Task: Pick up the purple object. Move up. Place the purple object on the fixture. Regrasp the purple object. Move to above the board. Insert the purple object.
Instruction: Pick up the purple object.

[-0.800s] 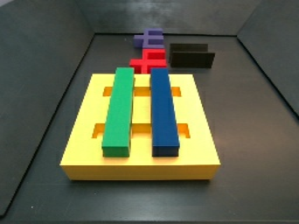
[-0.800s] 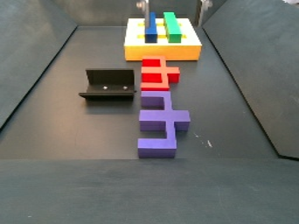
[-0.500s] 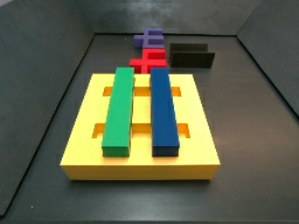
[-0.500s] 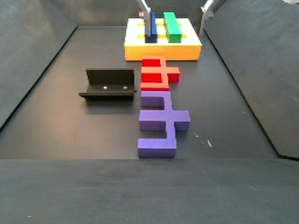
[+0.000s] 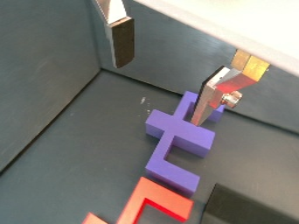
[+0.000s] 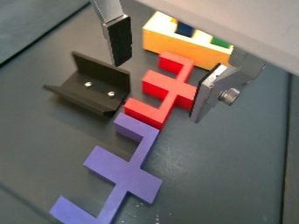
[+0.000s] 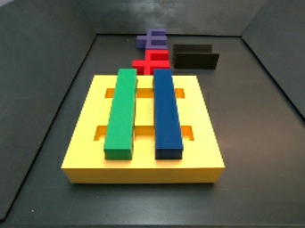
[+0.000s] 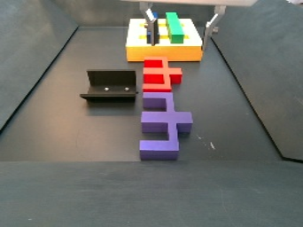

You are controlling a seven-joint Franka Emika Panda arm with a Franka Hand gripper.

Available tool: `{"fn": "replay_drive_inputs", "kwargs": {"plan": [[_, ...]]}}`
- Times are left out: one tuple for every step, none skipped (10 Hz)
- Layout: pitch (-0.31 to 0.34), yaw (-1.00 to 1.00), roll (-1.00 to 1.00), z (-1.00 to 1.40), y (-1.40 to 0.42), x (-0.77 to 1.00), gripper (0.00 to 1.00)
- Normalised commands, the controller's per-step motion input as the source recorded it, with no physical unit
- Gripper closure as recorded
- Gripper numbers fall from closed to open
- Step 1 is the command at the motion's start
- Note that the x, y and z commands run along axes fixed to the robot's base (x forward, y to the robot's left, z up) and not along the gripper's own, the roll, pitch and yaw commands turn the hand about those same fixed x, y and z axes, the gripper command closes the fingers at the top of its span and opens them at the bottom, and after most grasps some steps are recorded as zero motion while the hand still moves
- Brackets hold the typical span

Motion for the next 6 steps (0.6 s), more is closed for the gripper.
{"fn": "replay_drive_inputs", "kwargs": {"plan": [[-0.026, -0.91, -0.05, -0.19, 0.05, 0.00, 0.00], [-0.021, -0.89, -0.06, -0.20, 0.07, 0.00, 0.00], [-0.014, -0.91, -0.04, -0.20, 0.06, 0.00, 0.00], [-0.007, -0.94, -0.03, -0.21, 0.05, 0.00, 0.00], [-0.007, -0.92, -0.06, -0.23, 0.03, 0.00, 0.00], [-0.010, -0.92, -0.03, -0.21, 0.06, 0.00, 0.00]]}}
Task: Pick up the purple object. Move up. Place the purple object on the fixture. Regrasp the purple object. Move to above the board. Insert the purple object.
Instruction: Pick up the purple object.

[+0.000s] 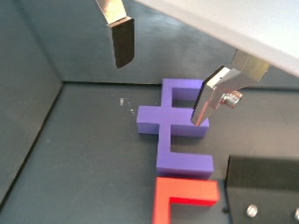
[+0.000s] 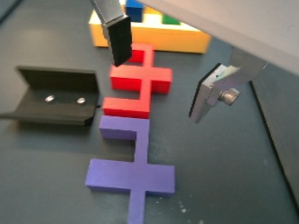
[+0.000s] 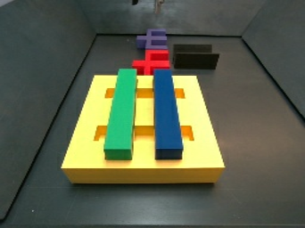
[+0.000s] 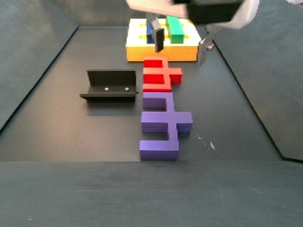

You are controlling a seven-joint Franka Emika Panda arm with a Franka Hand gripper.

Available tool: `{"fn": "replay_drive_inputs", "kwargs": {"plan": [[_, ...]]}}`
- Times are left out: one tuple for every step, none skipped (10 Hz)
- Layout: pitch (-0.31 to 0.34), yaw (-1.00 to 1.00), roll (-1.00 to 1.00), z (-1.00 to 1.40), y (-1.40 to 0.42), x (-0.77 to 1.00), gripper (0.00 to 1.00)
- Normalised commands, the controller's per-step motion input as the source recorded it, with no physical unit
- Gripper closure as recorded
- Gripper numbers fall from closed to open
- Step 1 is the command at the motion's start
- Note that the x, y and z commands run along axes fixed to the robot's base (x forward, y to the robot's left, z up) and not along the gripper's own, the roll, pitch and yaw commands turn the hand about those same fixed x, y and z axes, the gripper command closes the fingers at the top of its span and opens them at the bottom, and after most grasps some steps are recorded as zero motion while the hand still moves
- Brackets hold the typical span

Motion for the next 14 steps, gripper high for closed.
{"fn": "replay_drive_inputs", "kwargs": {"plan": [[-0.006, -0.90, -0.05, -0.23, 0.06, 0.00, 0.00], [-0.007, -0.83, -0.02, -0.21, 0.16, 0.00, 0.00], [-0.001, -0.85, 0.00, -0.21, 0.17, -0.01, 0.00], [-0.001, -0.79, 0.00, -0.21, 0.22, -0.03, 0.00], [0.000, -0.81, -0.01, -0.23, 0.20, -0.03, 0.00], [0.000, -0.81, -0.05, -0.26, 0.16, -0.02, 0.00], [-0.010, -0.77, -0.11, -0.27, 0.13, -0.01, 0.00], [-0.011, -0.84, -0.15, -0.31, 0.01, 0.00, 0.00], [0.000, -0.84, -0.14, -0.37, 0.03, 0.00, 0.00], [-0.013, -0.67, -0.18, -0.44, 0.17, -0.01, 0.00], [-0.026, -0.49, -0.23, -0.45, 0.33, -0.06, 0.00], [-0.071, -0.36, -0.28, -0.44, 0.42, -0.09, 0.00], [-0.150, -0.24, -0.35, -0.41, 0.49, -0.07, 0.00], [-0.116, -0.27, -0.22, -0.45, 0.08, 0.00, 0.00]]}}
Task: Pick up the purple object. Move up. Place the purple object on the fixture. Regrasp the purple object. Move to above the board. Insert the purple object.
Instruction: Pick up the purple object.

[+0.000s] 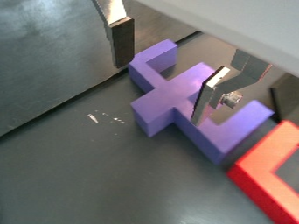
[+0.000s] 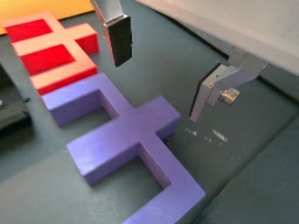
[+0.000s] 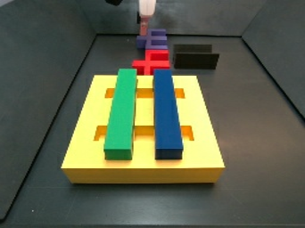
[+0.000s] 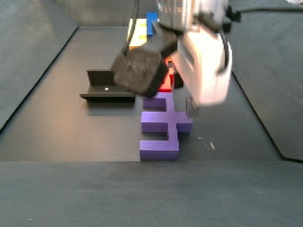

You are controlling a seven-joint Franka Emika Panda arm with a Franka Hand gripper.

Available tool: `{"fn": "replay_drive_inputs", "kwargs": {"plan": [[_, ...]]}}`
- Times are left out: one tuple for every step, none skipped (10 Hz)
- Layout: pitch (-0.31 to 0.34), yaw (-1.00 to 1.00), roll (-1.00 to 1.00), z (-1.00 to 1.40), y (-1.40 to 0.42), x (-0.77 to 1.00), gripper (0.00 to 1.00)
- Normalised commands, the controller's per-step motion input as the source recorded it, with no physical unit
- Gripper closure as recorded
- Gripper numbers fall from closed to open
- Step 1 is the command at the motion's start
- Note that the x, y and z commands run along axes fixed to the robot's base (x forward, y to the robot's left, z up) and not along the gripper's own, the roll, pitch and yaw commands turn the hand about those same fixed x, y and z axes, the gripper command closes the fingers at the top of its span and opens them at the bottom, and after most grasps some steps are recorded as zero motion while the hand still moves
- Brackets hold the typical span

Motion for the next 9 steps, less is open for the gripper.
{"fn": "replay_drive_inputs", "kwargs": {"plan": [[-0.031, -0.38, -0.17, -0.40, 0.01, 0.00, 0.00], [0.000, -0.49, -0.08, -0.31, 0.00, 0.00, 0.00], [0.000, -0.51, -0.03, -0.26, 0.01, 0.00, 0.00], [0.000, -0.49, 0.00, -0.20, 0.02, 0.00, 0.00], [0.000, -0.43, 0.01, -0.18, 0.09, -0.06, 0.00], [0.000, -0.22, 0.03, -0.25, 0.09, 0.00, 0.00], [0.000, -0.18, 0.04, -0.24, 0.10, 0.00, 0.00], [-0.010, -0.08, 0.07, -0.27, 0.09, 0.00, 0.00], [0.000, 0.00, 0.15, -0.28, 0.02, 0.03, 0.00]]}}
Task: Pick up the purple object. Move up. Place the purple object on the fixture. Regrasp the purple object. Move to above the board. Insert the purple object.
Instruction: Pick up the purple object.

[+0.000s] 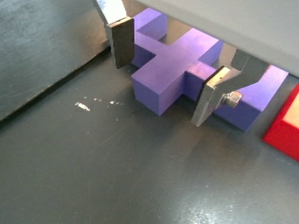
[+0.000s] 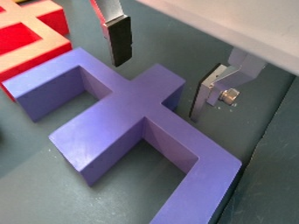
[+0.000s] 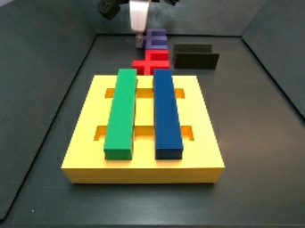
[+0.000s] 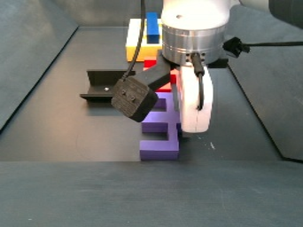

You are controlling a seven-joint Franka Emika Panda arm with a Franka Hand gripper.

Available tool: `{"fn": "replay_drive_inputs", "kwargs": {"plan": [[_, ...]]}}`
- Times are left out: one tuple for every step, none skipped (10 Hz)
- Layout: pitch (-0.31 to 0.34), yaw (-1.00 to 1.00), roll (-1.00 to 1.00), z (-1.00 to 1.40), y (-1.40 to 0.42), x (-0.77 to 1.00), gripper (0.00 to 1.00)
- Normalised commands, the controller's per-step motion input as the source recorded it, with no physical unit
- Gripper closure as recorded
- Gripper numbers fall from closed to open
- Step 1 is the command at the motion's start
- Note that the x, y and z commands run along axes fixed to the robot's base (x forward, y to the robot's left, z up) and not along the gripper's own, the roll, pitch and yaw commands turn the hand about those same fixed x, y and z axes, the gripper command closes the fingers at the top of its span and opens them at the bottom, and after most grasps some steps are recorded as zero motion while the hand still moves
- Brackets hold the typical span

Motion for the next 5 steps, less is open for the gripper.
{"fn": "replay_drive_inputs", "kwargs": {"plan": [[0.000, 0.00, 0.14, -0.22, 0.03, 0.02, 0.00], [0.000, 0.00, 0.10, -0.15, 0.00, 0.05, 0.00], [0.001, 0.00, 0.05, -0.02, 0.00, 0.05, 0.00], [0.000, 0.00, 0.02, 0.00, 0.00, 0.02, 0.00], [0.000, 0.00, 0.00, 0.00, 0.00, 0.00, 0.00]]}}
